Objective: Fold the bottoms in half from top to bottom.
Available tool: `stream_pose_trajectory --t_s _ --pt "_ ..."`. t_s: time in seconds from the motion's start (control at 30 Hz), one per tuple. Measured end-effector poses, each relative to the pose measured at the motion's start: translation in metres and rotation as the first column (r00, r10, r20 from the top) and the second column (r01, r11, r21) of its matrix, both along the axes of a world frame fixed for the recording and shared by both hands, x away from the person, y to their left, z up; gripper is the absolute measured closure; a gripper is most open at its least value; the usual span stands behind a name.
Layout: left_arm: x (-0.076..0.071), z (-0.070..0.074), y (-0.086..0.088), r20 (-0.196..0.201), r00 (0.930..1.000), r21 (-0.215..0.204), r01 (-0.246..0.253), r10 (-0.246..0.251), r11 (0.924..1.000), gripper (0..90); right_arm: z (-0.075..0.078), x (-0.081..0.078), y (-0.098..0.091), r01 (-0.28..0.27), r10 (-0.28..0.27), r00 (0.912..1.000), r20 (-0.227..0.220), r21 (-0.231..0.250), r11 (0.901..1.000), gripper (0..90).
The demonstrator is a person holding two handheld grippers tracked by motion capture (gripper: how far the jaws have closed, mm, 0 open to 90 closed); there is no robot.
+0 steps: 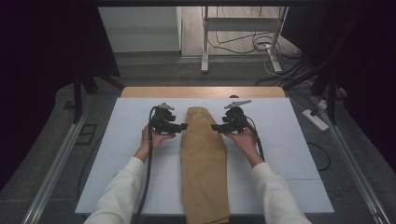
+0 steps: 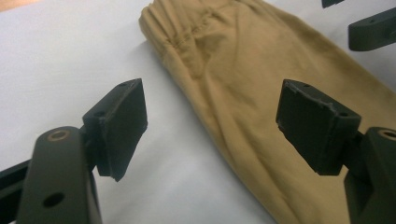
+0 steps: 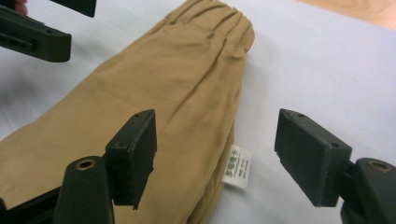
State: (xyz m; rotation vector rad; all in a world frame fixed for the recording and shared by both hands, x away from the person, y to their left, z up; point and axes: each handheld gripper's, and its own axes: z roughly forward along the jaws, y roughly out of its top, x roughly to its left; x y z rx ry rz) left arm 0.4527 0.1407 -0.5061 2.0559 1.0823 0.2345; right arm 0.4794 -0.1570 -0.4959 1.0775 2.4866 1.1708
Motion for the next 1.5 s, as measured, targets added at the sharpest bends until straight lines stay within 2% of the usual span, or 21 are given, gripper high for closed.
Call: stream_pose_trajectory --t_s 0.27,0.43,0.67,0.9,1.07,1.13,1.27,1.37,1.5 --pt "0.008 -0.011 -0.003 -0.018 0.9998 0.012 -0.005 0.005 0.9999 24.4 -0.013 0.014 0.011 -0.001 0.0 0.9997 -0.023 -0.051 0.9987 30.0" --pt "0.011 -0.015 -0.006 -0.031 0.9995 0.032 -0.003 0.004 0.9995 24.4 -0.017 0.019 0.014 -0.005 0.003 0.9993 -0.036 -0.052 0.9987 29.9" --pt "0.015 -0.023 -0.011 -0.059 0.9982 0.06 -0.003 0.006 0.9982 24.3 -0.028 0.026 0.017 -0.015 0.01 0.9975 -0.07 -0.079 0.9968 29.3" --pt "0.019 -0.03 -0.018 -0.084 0.9964 0.071 0.014 -0.008 0.9974 24.5 -0.028 0.026 0.02 -0.034 0.029 0.9985 -0.047 -0.112 0.9931 30.0" --pt "0.018 -0.031 -0.021 -0.081 0.9967 0.066 0.01 -0.005 0.9978 27.5 -0.028 0.025 0.021 -0.057 0.052 0.9978 -0.042 -0.117 0.9915 35.0" --pt "0.018 -0.03 -0.022 -0.081 0.9966 0.07 0.017 -0.011 0.9974 34.0 -0.028 0.025 0.021 -0.061 0.057 0.9973 -0.046 -0.11 0.9921 39.8" --pt "0.016 -0.03 -0.025 -0.093 0.9953 0.044 0.031 -0.027 0.9985 48.0 -0.028 0.023 0.023 -0.089 0.084 0.9948 -0.058 -0.088 0.9921 54.8" --pt "0.015 -0.031 -0.025 -0.109 0.9934 0.016 0.038 -0.036 0.9992 61.8 -0.028 0.022 0.024 -0.103 0.097 0.9931 -0.066 -0.088 0.9908 65.1" --pt "0.015 -0.031 -0.025 -0.124 0.9903 0.0 0.064 -0.063 0.998 77.5 -0.027 0.022 0.023 -0.114 0.107 0.9903 -0.088 -0.08 0.9902 75.0"
